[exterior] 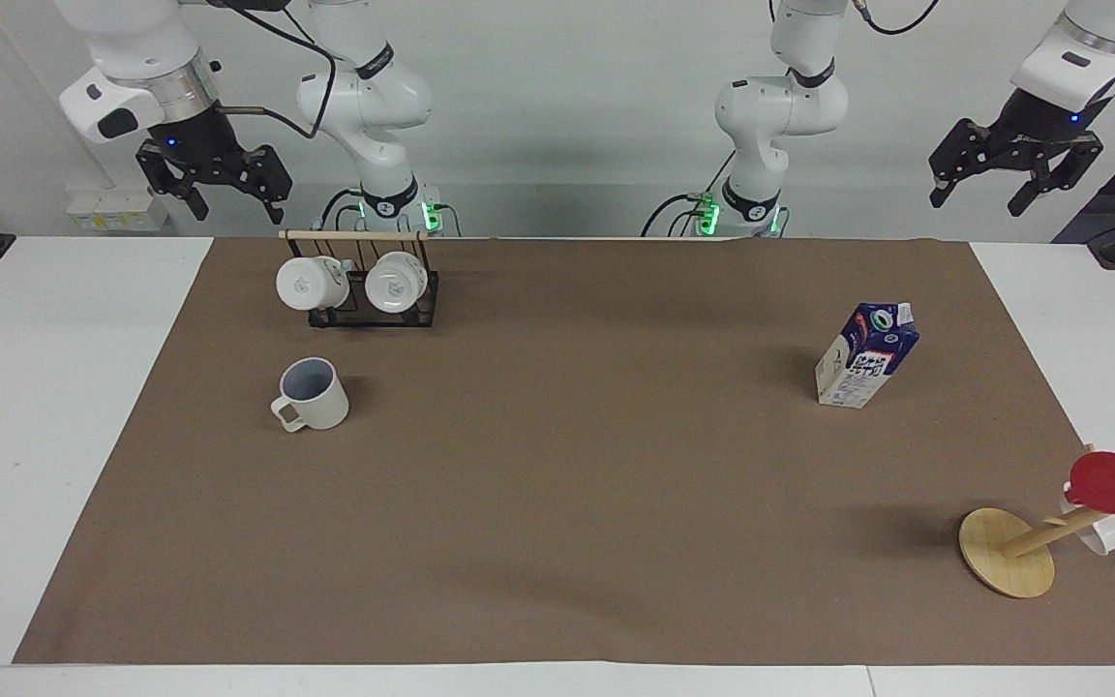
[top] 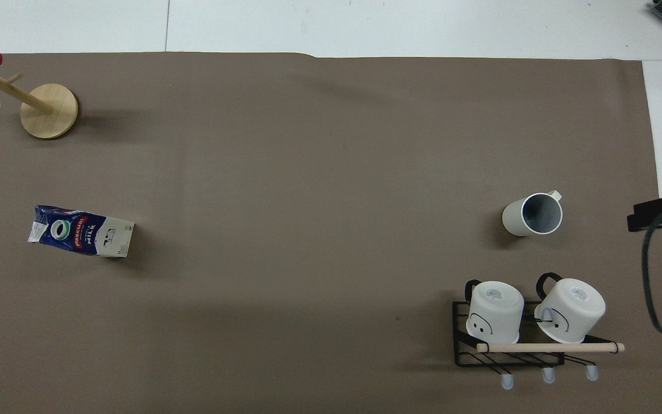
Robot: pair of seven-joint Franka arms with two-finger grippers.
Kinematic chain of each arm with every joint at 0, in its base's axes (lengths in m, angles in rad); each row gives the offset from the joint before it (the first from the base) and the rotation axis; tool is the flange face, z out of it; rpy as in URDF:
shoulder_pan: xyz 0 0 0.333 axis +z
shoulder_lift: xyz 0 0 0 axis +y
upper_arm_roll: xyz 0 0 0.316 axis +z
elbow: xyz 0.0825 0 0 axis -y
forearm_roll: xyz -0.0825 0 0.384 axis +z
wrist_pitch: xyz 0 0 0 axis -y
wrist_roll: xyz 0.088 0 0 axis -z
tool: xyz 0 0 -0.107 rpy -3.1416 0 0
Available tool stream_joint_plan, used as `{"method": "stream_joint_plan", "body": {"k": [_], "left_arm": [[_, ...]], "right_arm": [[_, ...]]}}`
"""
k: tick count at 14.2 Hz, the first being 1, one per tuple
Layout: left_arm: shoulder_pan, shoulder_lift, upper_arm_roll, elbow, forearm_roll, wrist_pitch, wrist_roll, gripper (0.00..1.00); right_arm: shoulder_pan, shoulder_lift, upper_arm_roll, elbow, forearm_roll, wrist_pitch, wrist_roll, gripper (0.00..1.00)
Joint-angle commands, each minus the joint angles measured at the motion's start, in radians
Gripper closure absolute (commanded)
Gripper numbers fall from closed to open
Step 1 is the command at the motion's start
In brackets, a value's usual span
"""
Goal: Place cup and milk on table
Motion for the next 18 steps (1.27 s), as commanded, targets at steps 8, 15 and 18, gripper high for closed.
{"method": "stream_joint_plan", "body": {"k": [8, 15, 18], "left_arm": [[-0.015, 0.0, 0.008, 0.005, 0.015, -0.015, 0.009, 0.0], [-0.014, 0.0, 0.008, 0.005, 0.015, -0.015, 0.009, 0.0], [-0.014, 0.0, 0.008, 0.005, 0.015, -0.015, 0.009, 0.0]], "right_arm": [[-0.013, -0.017, 0.005, -0.016, 0.02, -0.015, -0.001, 0.0], [-0.015, -0.016, 0.007, -0.003, 0.024, -0.009, -0.01, 0.0], [-0.015, -0.028, 0.002, -0.019, 0.024, -0.003, -0.015, 0.0]]}}
